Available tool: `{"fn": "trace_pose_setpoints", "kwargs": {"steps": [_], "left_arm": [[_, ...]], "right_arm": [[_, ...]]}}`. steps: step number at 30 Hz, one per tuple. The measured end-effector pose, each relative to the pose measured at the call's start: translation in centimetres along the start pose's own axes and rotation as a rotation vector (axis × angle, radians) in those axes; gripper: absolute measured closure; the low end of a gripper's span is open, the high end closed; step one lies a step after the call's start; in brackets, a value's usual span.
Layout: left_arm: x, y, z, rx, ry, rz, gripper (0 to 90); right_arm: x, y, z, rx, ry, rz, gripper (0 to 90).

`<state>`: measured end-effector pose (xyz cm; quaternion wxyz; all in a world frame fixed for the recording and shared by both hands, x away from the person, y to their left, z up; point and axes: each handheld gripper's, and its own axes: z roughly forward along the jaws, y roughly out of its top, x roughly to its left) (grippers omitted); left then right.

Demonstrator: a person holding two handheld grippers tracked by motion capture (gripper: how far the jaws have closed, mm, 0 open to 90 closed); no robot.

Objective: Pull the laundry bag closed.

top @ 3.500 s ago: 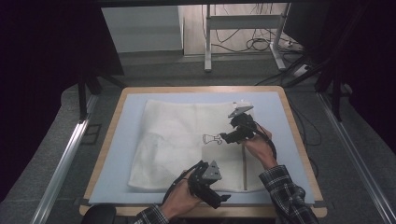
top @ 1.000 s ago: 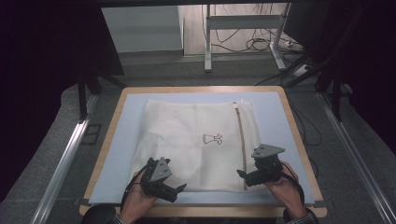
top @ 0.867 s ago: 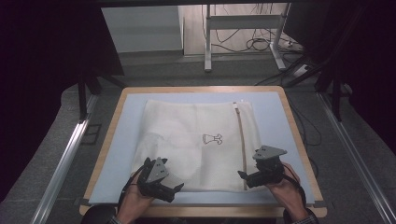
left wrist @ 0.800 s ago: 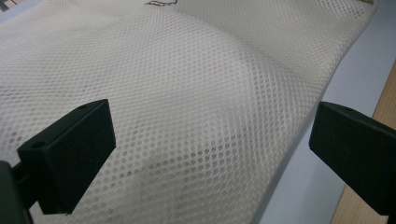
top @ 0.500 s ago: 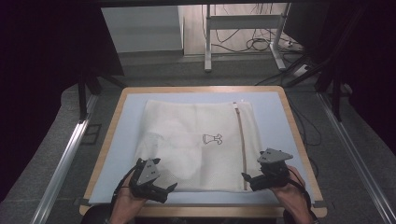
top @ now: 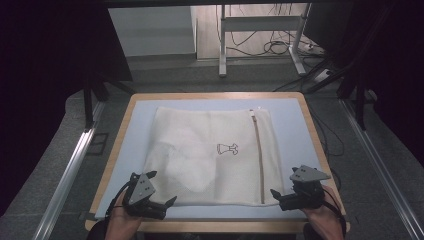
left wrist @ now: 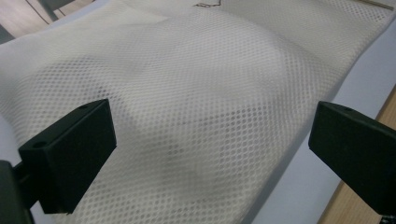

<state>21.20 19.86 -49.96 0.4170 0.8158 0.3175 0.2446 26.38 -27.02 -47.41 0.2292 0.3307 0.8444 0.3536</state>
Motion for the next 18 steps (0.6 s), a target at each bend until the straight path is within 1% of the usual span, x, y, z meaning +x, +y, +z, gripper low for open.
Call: {"fn": "trace_pose_setpoints", "kwargs": {"steps": [1,4,6,8,10,12,14,15,16,17,18], "left_arm": [[0.0,0.0,0.0,0.000,0.000,0.000,0.5],[0.6,-0.6,-0.6,-0.004,0.019,-0.022,0.5],[0.7,-0.7,-0.7,-0.003,0.024,-0.025,0.5],[1.0,-1.1,-1.1,-0.002,0.031,-0.044,0.4],[1.1,-1.3,-1.3,-0.004,0.033,-0.049,0.4],[1.4,-1.7,-1.6,-0.009,0.037,-0.072,0.4],[1.6,-2.0,-1.8,-0.003,0.039,-0.085,0.4],[1.6,-2.0,-1.8,-0.003,0.039,-0.085,0.4],[1.8,-2.4,-2.0,0.004,0.038,-0.100,0.4],[1.8,-2.4,-2.0,0.004,0.038,-0.100,0.4],[1.9,-2.5,-2.1,0.005,0.037,-0.111,0.4]], "right_arm": [[0.0,0.0,0.0,0.000,0.000,0.000,0.0],[-0.3,-0.7,-0.7,-0.007,-0.014,0.027,0.0],[-0.4,-0.9,-0.9,-0.009,-0.015,0.033,0.0],[-0.6,-1.3,-1.3,-0.014,-0.020,0.056,0.0],[-0.6,-1.5,-1.5,-0.016,-0.024,0.059,0.0],[-0.8,-2.0,-1.9,-0.018,-0.031,0.071,0.0],[-0.9,-2.3,-2.1,-0.010,-0.032,0.077,0.0],[-0.9,-2.3,-2.1,-0.010,-0.032,0.077,0.0],[-0.9,-2.7,-2.2,0.004,-0.034,0.081,0.0],[-0.9,-2.7,-2.2,0.004,-0.034,0.081,0.0],[-1.0,-3.1,-2.3,0.016,-0.034,0.083,0.0]]}}
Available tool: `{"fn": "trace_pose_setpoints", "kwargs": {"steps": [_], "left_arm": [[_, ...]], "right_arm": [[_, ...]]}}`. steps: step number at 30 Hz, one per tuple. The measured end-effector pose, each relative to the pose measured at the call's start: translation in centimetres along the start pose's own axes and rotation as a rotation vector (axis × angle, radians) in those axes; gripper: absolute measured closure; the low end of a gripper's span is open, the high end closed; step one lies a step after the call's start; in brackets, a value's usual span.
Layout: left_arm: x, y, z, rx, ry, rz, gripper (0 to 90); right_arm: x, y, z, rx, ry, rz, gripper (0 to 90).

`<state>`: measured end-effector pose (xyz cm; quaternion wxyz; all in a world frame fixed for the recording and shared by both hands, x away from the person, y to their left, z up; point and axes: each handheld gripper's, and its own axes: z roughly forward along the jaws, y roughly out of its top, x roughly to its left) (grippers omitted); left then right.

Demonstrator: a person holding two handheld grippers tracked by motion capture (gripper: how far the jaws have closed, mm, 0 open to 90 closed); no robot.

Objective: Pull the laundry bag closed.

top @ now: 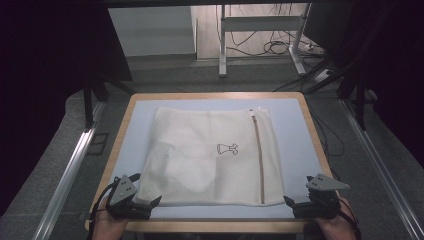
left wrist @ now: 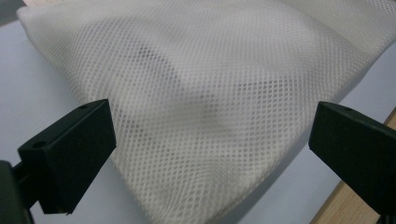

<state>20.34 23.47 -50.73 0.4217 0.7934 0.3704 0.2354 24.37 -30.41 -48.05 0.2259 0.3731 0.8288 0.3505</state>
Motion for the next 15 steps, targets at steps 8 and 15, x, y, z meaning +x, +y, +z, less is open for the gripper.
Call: {"fn": "trace_pose_setpoints", "kwargs": {"steps": [8,15], "left_arm": [[0.9,-1.2,-0.5,0.031,-0.016,-0.057,0.4],[1.1,-1.3,-0.7,0.026,-0.025,-0.073,0.5]], "right_arm": [[0.0,-0.9,0.1,0.056,0.003,-0.002,0.0],[0.1,-0.9,0.3,0.067,0.014,-0.020,0.0]]}}
